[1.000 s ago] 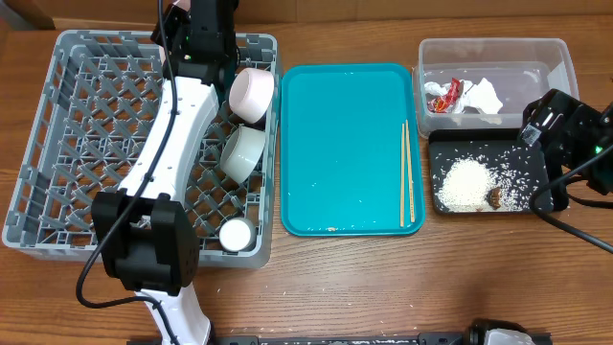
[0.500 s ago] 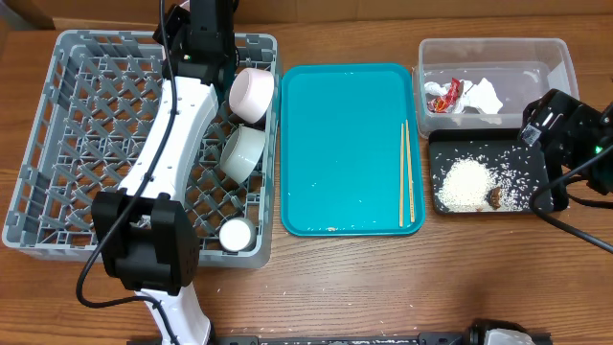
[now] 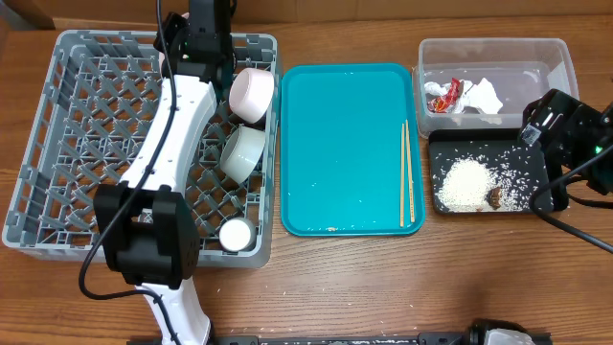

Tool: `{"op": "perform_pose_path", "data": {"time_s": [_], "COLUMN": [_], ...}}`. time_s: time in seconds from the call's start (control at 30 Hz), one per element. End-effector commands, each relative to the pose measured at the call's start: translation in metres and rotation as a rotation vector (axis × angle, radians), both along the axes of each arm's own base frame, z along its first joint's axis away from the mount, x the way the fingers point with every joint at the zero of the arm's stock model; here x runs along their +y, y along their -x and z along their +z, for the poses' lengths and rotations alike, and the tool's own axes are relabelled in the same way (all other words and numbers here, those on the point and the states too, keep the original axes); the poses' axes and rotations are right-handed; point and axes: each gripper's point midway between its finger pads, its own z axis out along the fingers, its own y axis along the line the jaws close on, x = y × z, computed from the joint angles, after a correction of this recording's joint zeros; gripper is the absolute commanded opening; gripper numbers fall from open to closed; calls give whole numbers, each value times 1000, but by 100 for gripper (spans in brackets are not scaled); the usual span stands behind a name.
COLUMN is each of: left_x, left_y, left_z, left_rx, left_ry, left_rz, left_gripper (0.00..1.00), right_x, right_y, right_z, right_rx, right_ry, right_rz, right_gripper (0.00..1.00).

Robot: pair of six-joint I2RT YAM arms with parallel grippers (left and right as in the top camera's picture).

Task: Sort waste into correct bins and load items into the dishwasher
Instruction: 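Stand the white plate upright in the rack with the left gripper, then reach the left gripper to the wooden chopsticks on the teal tray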

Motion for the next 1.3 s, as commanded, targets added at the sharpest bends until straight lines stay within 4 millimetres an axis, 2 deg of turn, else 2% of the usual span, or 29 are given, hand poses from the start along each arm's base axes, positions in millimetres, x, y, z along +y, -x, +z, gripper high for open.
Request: {"op": "perform_pose_path", "data": {"time_s": [0.0,0.2,0.33,0.37,0.43,0.5,0.53,0.57,0.63,0.67,0.77,0.8,0.87,0.9,1.03,1.1,1.13,1.2,1.27], "left_x": [-6,-9,-15,-17,-23,-30,-40,-46,-66,-83,-128,-149,-176,-203,-249,-282,-290,-311,-333], "left_y": [-6,6,7,7,8,8,11,13,20,27,46,58,74,89,114,130,133,139,147], "left_z": [-13,-27,-27,-24,-10,3,24,35,57,65,67,60,52,46,36,27,21,-2,-27], "left_rx": [-31,-1,-33,-47,-82,-98,-122,-132,-138,-116,-16,62,157,237,358,417,429,441,486], "left_ry": [74,131,172,184,223,261,323,360,472,561,751,827,941,1051,1122,1115,1120,1140,1149], "left_rz": [15,59,80,83,79,60,26,7,-59,-117,-262,-328,-385,-424,-495,-535,-510,-360,-303], "left_gripper": [26,38,47,50,63,70,75,76,77,77,76,76,76,76,72,70,71,83,86], "right_x": [-3,-3,-3,-3,-3,-3,-3,-3,-3,-3,-3,-3,-3,-3,-3,-3,-3,-3,-3], "right_y": [0,0,0,0,0,0,0,0,0,0,0,0,0,0,0,0,0,0,0], "right_z": [7,7,7,7,7,7,7,7,7,7,7,7,7,7,7,7,7,7,7], "right_rx": [-22,-22,-22,-22,-22,-22,-22,-22,-22,-22,-22,-22,-22,-22,-22,-22,-22,-22,-22], "right_ry": [8,8,8,8,7,7,8,8,8,8,8,7,8,8,8,8,7,8,7], "right_rz": [-11,-11,-11,-11,-11,-10,-11,-11,-11,-11,-11,-11,-11,-11,-11,-11,-11,-11,-11], "right_gripper": [100,100,100,100,100,100,100,100,100,100,100,100,100,100,100,100,100,100,100]}}
